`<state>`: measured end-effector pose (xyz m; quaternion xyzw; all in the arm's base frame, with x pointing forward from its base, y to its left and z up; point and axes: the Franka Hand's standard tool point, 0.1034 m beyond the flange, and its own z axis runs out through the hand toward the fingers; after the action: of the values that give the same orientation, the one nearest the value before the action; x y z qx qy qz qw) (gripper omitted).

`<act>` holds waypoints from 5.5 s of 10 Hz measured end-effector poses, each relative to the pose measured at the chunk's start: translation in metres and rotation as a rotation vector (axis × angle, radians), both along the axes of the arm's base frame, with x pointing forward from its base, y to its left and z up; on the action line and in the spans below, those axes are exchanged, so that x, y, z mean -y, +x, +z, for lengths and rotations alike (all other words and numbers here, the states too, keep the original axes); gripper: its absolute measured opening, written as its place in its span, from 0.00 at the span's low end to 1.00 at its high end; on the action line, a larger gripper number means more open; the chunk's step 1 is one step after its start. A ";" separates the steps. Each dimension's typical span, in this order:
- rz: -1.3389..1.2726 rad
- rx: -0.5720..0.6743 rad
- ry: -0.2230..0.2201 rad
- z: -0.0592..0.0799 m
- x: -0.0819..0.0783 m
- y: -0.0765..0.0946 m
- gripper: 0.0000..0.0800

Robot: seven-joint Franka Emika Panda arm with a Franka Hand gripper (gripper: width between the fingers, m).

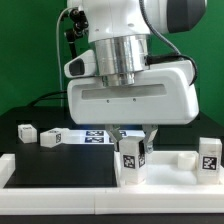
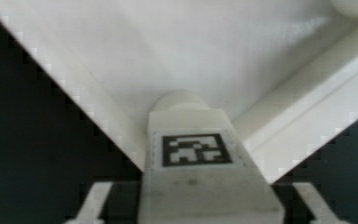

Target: Assemble square table

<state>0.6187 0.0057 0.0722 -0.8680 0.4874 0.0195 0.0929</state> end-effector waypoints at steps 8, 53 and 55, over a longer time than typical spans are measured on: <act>-0.184 -0.021 0.081 -0.001 -0.001 0.001 0.78; 0.645 0.129 -0.125 -0.001 0.007 0.003 0.37; 0.440 0.094 -0.129 -0.001 0.008 0.003 0.37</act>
Offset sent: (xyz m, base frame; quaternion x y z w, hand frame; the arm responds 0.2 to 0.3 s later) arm 0.0054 0.0070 0.0072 0.0028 -0.0059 0.1844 0.9828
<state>0.6213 -0.0024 0.0715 -0.9575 0.2817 -0.0323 0.0532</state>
